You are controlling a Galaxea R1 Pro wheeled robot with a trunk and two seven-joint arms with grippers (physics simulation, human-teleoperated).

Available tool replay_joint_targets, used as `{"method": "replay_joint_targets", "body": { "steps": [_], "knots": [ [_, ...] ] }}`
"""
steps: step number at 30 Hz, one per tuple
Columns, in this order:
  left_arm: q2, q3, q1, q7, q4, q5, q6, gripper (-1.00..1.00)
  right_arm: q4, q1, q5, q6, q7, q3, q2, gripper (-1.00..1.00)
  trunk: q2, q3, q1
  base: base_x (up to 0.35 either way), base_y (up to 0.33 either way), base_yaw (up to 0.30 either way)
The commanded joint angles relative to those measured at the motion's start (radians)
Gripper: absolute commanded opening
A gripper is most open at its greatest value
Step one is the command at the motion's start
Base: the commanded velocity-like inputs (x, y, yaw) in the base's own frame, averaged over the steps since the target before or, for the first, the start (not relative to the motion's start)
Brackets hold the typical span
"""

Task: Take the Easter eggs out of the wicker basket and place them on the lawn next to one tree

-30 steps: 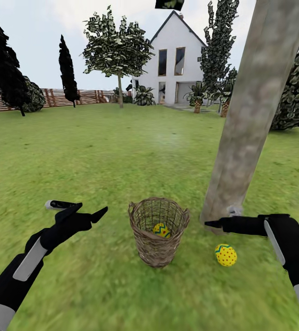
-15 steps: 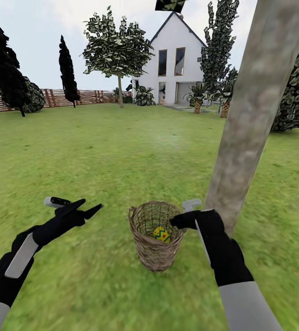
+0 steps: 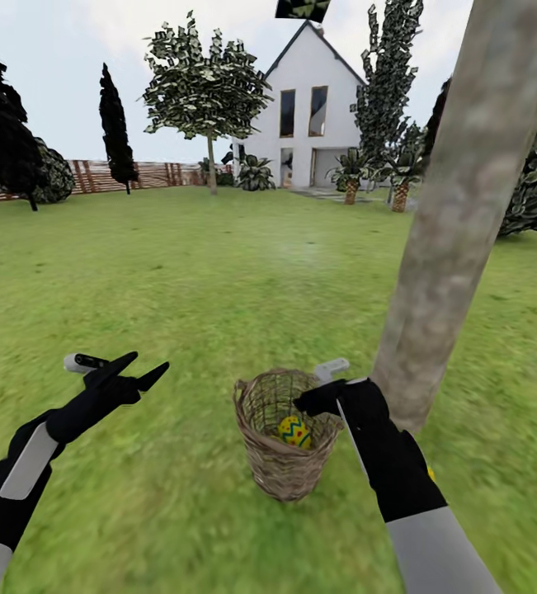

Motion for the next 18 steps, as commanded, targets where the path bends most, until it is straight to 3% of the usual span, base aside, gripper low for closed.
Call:
{"method": "replay_joint_targets", "body": {
  "steps": [1,18],
  "knots": [
    [0.001,0.0,-0.001,0.0,0.001,0.005,0.007,1.0,0.001,0.0,0.01,0.003,0.008,0.004,0.001,1.0,0.0,0.0,0.0,0.273,0.221,-0.233],
    [0.001,0.004,-0.001,0.001,0.033,-0.003,0.007,1.0,0.088,0.0,0.01,0.004,0.007,0.0,-0.003,1.0,0.0,0.009,0.0,0.275,0.244,-0.281]
  ]
}}
